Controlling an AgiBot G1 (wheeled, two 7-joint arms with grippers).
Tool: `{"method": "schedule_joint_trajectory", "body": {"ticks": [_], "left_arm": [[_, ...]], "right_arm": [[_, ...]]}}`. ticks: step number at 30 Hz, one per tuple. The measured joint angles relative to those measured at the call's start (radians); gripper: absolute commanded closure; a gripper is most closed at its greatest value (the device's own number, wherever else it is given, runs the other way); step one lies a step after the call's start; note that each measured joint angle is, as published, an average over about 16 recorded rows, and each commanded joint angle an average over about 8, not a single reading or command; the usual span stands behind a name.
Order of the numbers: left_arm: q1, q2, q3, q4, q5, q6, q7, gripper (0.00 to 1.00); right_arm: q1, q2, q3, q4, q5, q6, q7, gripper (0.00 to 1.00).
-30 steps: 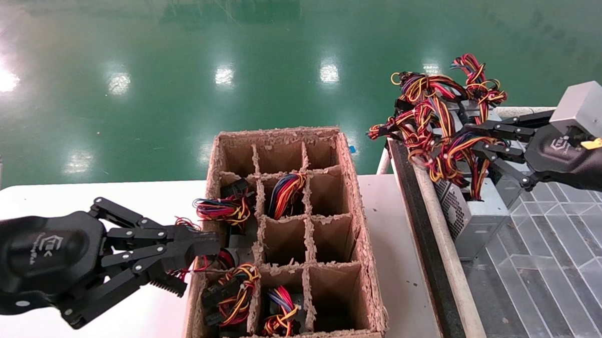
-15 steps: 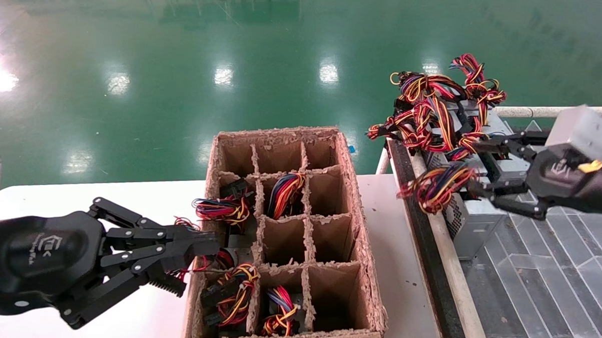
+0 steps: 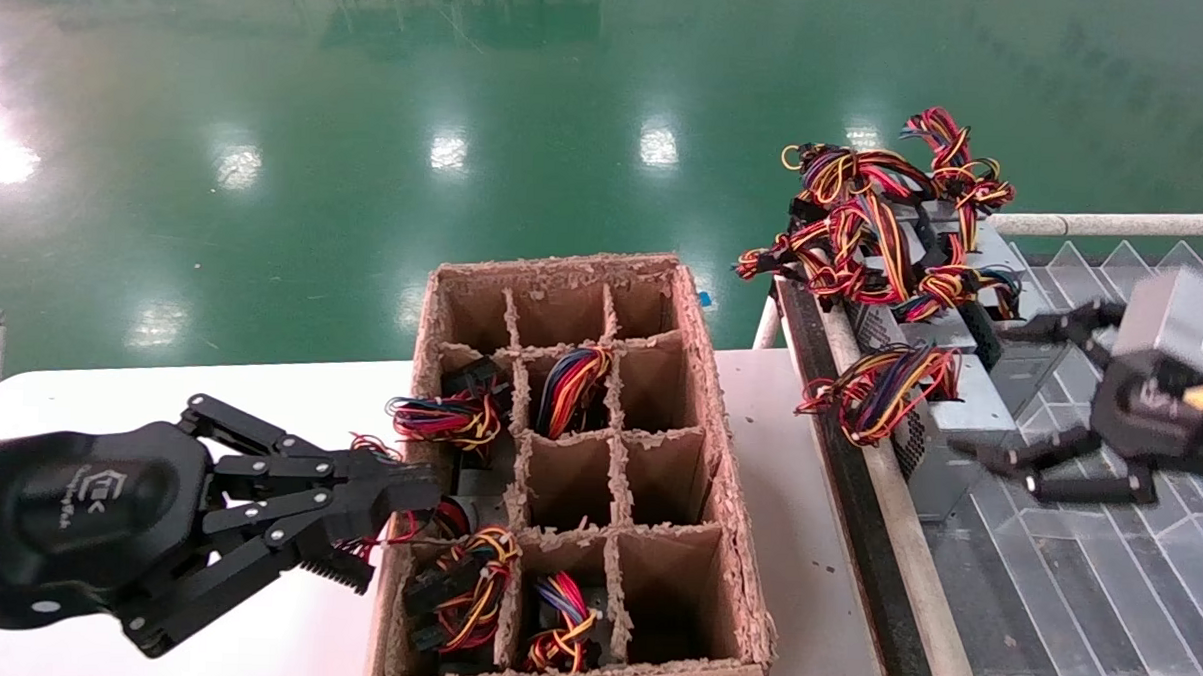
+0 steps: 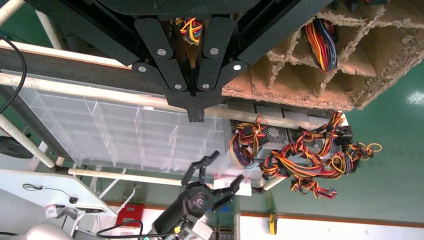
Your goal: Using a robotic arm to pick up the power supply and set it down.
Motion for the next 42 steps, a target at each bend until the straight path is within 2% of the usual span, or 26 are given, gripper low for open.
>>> {"method": "schedule_joint_trajectory", "body": {"ticks": [12,20,21,28,29,42], "left_arm": [[0.000,0.000,0.000,0.000,0.000,0.000,0.000,1.00],[0.000,0.000,0.000,0.000,0.000,0.000,0.000,1.00],[0.000,0.000,0.000,0.000,0.000,0.000,0.000,0.94],[0.000,0.000,0.000,0.000,0.000,0.000,0.000,0.07],[0.000,0.000,0.000,0.000,0.000,0.000,0.000,0.00],[0.000,0.000,0.000,0.000,0.000,0.000,0.000,0.00]], "right_arm": [[-0.026,0.018,0.068,0.020,0.174,-0.024,-0.027,0.00],[-0.058,0.005,0.083,0.024,0.249,-0.036,-0.047,0.00],[-0.062,0.003,0.082,0.025,0.254,-0.038,-0.047,0.00],[-0.095,-0.018,0.080,0.029,0.305,-0.054,-0.048,0.00],[-0.100,-0.021,0.079,0.030,0.313,-0.056,-0.048,0.00],[-0.165,-0.062,0.078,0.036,0.417,-0.084,-0.053,0.00]]}}
